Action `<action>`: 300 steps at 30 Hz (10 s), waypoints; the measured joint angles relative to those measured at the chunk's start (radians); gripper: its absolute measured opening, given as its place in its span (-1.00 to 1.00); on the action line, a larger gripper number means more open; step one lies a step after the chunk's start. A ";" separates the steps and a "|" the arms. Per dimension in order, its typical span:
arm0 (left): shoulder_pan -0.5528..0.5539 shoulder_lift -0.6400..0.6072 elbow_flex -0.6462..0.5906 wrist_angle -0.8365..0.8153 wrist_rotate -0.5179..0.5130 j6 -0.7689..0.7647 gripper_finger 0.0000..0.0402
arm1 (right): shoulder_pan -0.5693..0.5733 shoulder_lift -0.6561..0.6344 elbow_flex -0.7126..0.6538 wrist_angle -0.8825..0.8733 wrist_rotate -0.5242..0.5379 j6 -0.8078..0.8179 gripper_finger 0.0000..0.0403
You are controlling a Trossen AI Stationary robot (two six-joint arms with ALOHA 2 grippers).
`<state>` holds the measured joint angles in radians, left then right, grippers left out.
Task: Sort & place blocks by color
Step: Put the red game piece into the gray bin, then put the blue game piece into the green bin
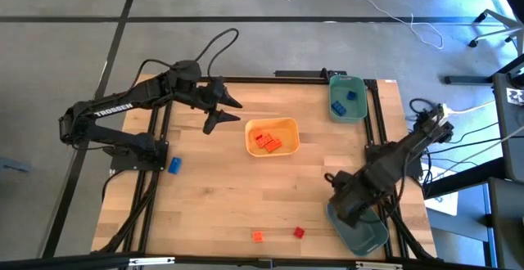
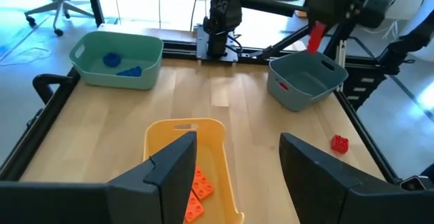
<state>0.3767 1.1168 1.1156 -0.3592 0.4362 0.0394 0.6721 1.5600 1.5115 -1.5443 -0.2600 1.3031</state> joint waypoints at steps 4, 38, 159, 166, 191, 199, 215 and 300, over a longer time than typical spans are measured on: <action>0.000 0.000 0.000 -0.005 0.000 0.045 0.00 | 0.002 0.004 -0.096 0.057 -0.008 0.004 -0.53; 0.000 0.000 0.000 -0.007 0.000 0.013 0.00 | -0.004 -0.182 -0.783 0.835 -0.112 0.104 -0.23; -0.835 0.286 -0.333 -0.649 -0.521 -2.074 0.00 | -0.440 -0.185 0.130 0.106 0.858 -0.762 -0.20; -0.835 0.285 -0.303 -0.764 -0.510 -2.064 0.00 | -0.440 -0.185 0.130 0.114 0.834 -0.761 -0.20; -0.836 0.281 -0.525 -0.468 -0.525 -2.091 0.00 | -0.440 -0.185 0.130 0.130 0.834 -0.762 -0.20; -0.823 0.282 -0.526 -0.465 -0.514 -2.047 -0.23 | -0.440 -0.185 0.130 0.132 0.834 -0.763 -0.20; -0.802 0.271 -0.279 -0.483 -0.617 -1.692 -0.36 | -0.440 -0.180 0.126 0.200 0.834 -1.001 -0.20; -0.507 0.239 0.464 -0.429 -0.491 -0.671 0.06 | -0.521 0.045 0.122 1.100 0.343 -2.338 -0.47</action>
<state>-0.1302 1.3558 1.5791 -0.7877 -0.0545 -0.6315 0.1509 1.6054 1.6333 -0.4440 0.0829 -1.0348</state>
